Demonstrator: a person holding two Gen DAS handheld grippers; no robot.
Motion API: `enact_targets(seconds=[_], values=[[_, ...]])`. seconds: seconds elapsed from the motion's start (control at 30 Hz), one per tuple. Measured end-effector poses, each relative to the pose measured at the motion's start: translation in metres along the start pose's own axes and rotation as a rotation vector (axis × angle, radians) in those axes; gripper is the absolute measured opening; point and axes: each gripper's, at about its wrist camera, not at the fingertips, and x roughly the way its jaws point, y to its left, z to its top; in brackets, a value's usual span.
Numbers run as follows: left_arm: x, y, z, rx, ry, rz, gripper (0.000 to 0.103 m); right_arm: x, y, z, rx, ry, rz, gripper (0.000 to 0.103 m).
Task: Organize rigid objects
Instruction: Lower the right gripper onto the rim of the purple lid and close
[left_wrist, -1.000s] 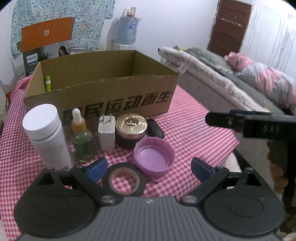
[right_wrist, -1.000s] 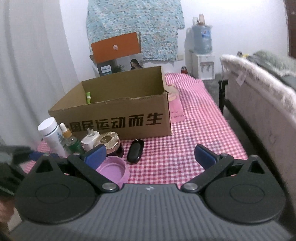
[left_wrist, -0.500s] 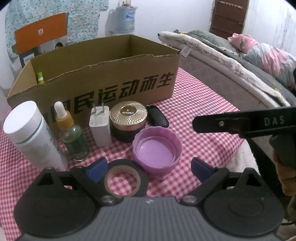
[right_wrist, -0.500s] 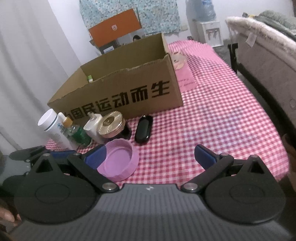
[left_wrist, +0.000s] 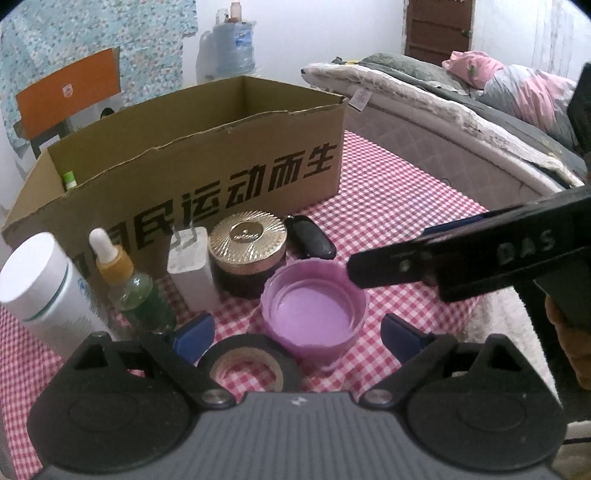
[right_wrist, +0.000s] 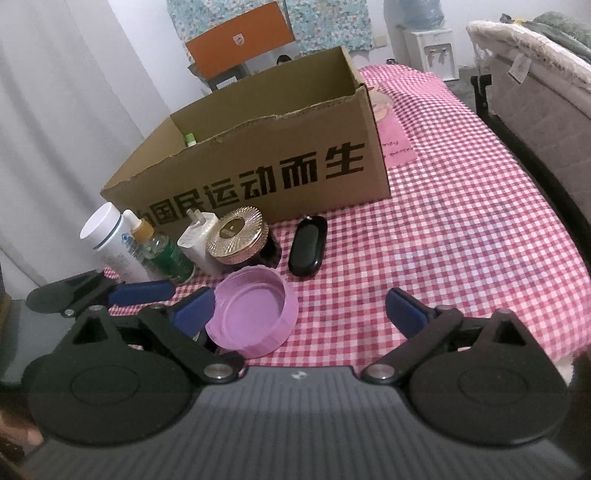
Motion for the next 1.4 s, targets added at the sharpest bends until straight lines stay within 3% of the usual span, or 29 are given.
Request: enact_targets(seconds=[0.07, 0.13, 0.23, 0.4, 0.53, 0.87, 1.1, 1.4], values=[[0.002, -0.001, 0.001, 0.007, -0.003, -0.01, 0.097, 0.004, 0.001, 0.001, -0.007, 0.015, 0.001, 0.088], [0.006, -0.003, 0.003, 0.015, -0.003, -0.02, 0.097, 0.01, 0.001, 0.001, -0.007, 0.033, 0.006, 0.07], [0.011, -0.005, 0.005, 0.027, 0.007, -0.033, 0.095, 0.02, 0.001, 0.001, -0.006, 0.064, 0.013, 0.052], [0.021, -0.009, 0.007, 0.041, 0.03, -0.059, 0.093, 0.034, 0.002, 0.004, -0.004, 0.1, 0.036, 0.045], [0.024, -0.012, 0.008, 0.034, 0.039, -0.095, 0.093, 0.037, 0.003, 0.005, -0.022, 0.107, 0.033, 0.026], [0.028, -0.034, 0.014, 0.06, 0.029, -0.168, 0.093, 0.019, -0.02, 0.0, 0.031, 0.086, 0.015, 0.024], [0.034, -0.04, 0.017, 0.093, 0.035, -0.118, 0.093, 0.011, -0.029, -0.003, 0.053, 0.069, 0.016, 0.024], [0.045, -0.04, 0.02, 0.096, 0.054, -0.085, 0.079, 0.013, -0.026, -0.003, 0.028, 0.066, 0.01, 0.024]])
